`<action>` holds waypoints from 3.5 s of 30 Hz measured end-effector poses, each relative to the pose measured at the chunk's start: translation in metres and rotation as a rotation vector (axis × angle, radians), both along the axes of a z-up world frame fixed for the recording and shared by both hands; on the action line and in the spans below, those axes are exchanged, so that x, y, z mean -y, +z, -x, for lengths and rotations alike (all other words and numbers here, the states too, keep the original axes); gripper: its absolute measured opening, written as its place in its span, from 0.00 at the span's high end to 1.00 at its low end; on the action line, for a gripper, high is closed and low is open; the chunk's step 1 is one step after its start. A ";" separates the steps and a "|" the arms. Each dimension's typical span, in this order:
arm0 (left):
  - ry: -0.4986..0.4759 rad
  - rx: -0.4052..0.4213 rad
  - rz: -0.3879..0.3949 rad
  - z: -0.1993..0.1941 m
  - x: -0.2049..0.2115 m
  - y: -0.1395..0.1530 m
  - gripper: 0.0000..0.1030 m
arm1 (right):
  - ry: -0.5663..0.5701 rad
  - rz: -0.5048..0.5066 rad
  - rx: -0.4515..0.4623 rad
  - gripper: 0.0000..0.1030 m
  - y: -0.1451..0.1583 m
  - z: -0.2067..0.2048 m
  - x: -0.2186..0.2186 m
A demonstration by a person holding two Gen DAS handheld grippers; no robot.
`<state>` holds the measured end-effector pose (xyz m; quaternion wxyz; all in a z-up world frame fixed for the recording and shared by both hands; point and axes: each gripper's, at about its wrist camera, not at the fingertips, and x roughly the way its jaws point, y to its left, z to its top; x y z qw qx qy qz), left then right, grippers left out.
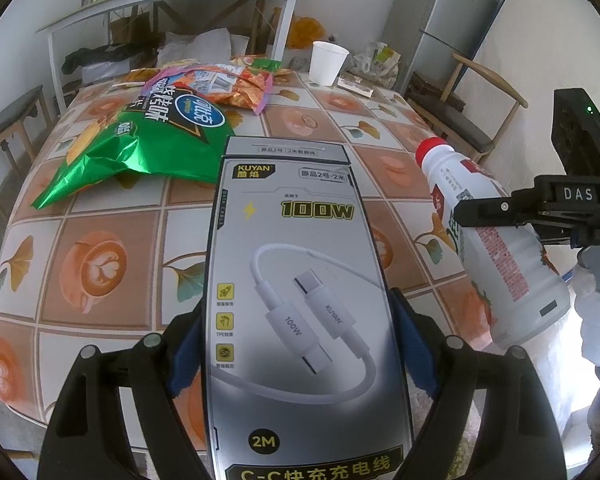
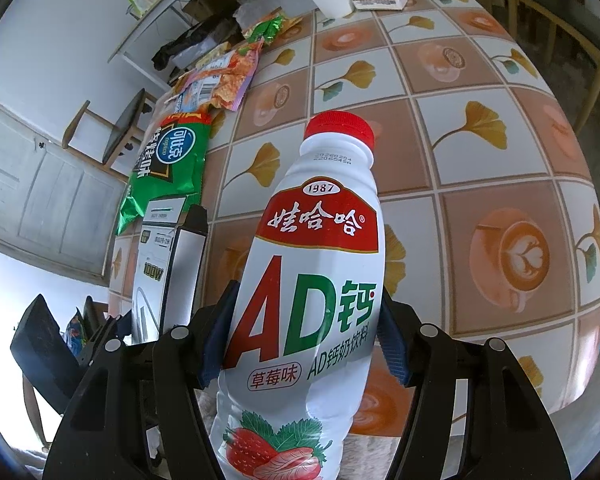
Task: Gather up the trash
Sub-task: 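Carry the charger box and milk bottle in both grippers over the blue wastebasket, then open both grippers to drop the box and bottle into the wastebasket, then move both tools back to the table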
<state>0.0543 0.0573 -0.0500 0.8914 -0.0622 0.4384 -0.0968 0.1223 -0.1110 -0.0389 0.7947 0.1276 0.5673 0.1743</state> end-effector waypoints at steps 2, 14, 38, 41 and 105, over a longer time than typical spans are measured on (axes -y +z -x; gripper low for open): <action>0.000 0.005 0.002 0.000 -0.001 0.001 0.22 | -0.001 -0.007 0.002 0.42 0.000 0.000 -0.001; -0.015 0.068 0.053 -0.001 0.010 0.033 0.22 | -0.007 -0.085 0.066 0.42 0.024 0.006 0.013; -0.199 0.133 0.148 -0.045 0.106 0.095 0.22 | -0.201 -0.179 0.201 0.43 0.066 0.052 0.122; -0.234 0.129 0.148 -0.050 0.123 0.098 0.22 | -0.240 -0.193 0.209 0.43 0.064 0.060 0.140; -0.709 0.026 0.280 -0.117 0.385 0.090 0.11 | -1.141 -0.344 0.024 0.36 -0.168 0.166 0.465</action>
